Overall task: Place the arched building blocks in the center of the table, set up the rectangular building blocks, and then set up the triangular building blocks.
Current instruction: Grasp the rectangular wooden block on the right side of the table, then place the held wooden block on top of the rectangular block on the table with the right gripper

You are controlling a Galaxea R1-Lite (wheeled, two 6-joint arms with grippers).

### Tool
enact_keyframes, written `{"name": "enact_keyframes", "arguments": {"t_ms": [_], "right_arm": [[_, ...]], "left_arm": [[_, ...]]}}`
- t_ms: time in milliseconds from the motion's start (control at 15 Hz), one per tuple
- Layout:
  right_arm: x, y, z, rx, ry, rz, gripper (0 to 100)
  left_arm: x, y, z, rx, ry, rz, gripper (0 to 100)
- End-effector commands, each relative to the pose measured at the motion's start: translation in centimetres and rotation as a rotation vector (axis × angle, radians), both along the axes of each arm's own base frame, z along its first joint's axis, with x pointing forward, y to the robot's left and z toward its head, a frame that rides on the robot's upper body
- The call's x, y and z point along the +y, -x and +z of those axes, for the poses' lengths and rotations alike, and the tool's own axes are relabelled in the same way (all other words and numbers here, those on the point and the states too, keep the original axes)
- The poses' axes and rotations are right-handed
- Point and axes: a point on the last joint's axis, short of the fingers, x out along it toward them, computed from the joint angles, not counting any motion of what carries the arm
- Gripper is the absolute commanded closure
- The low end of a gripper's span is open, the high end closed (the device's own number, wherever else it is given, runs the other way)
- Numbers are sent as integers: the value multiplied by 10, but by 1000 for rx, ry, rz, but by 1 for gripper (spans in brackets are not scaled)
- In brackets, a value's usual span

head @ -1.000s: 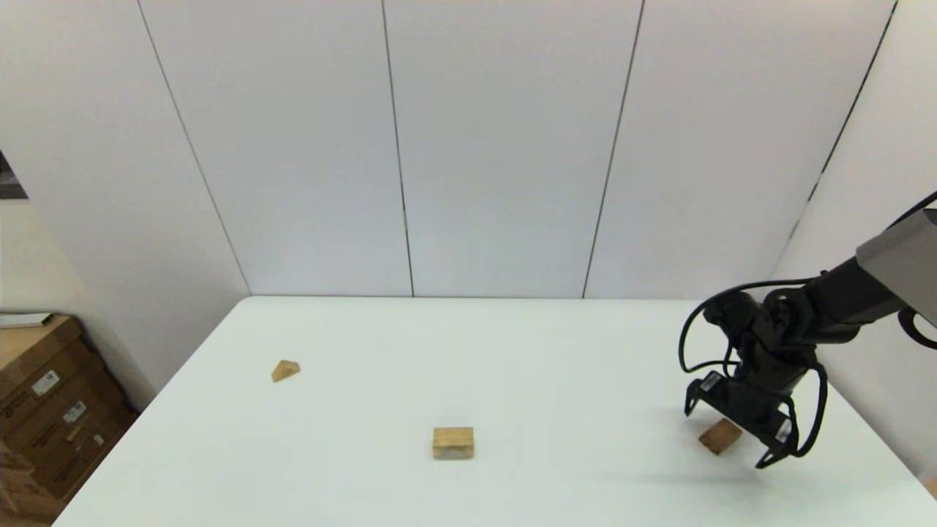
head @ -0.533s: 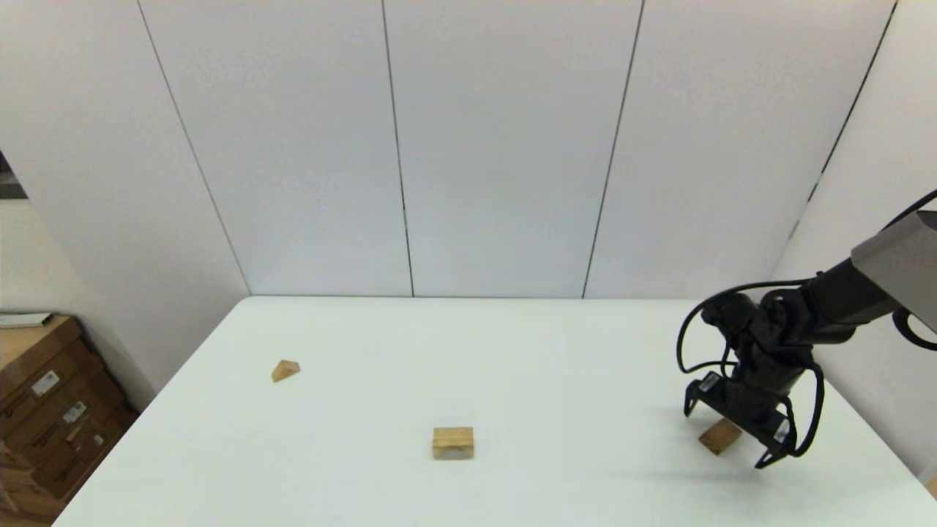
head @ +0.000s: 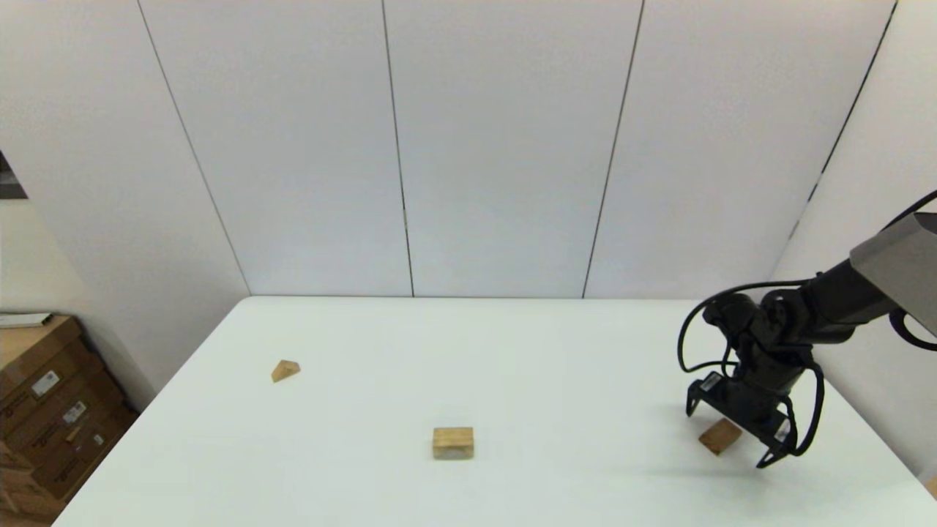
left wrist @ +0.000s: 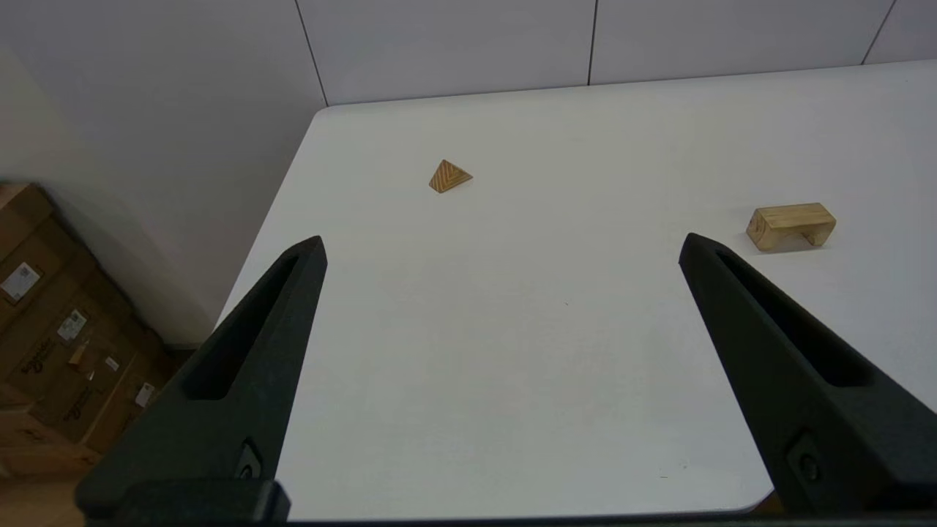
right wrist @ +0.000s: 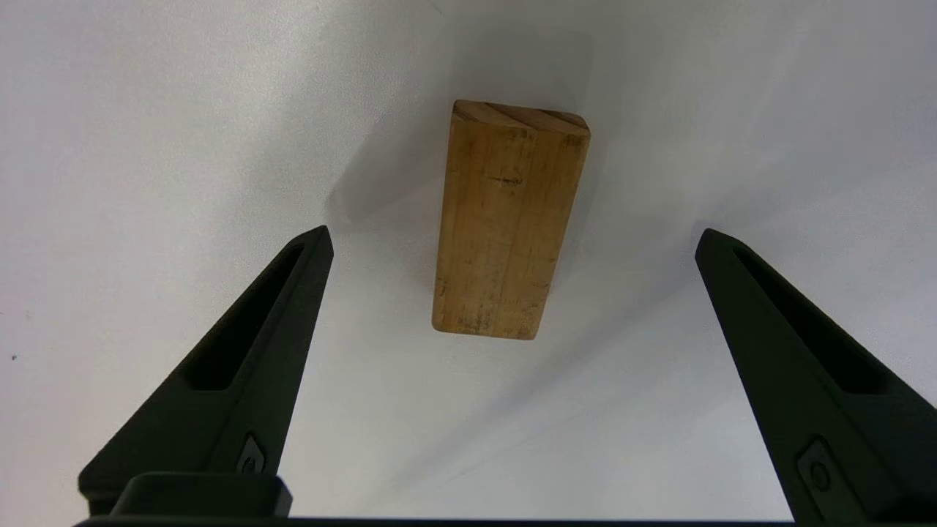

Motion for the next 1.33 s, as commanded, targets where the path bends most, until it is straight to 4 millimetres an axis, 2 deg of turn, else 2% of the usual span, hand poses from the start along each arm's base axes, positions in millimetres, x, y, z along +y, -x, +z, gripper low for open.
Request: {"name": "enact_keyframes", "arguments": {"t_ms": [67, 733, 867, 1000, 1133, 1200, 1333], "right_arm": [[0, 0, 0, 3, 1, -6, 100], [0, 0, 3, -1, -4, -10, 100], [-1, 0, 20, -52, -42, -4, 100], [7, -1, 46, -132, -82, 29, 100], [31, 1, 83, -243, -85, 162, 100], [50, 6, 110, -322, -72, 294, 100], [82, 11, 134, -388, -45, 515, 100]], "left_arm": [[0, 0, 0, 2, -1, 0, 0], [0, 0, 0, 2, -1, 0, 0], [0, 0, 0, 2, -1, 0, 0], [0, 0, 0, 2, -1, 0, 0], [0, 0, 0, 2, -1, 0, 0], [0, 0, 0, 2, -1, 0, 0], [0, 0, 0, 2, -1, 0, 0]]}}
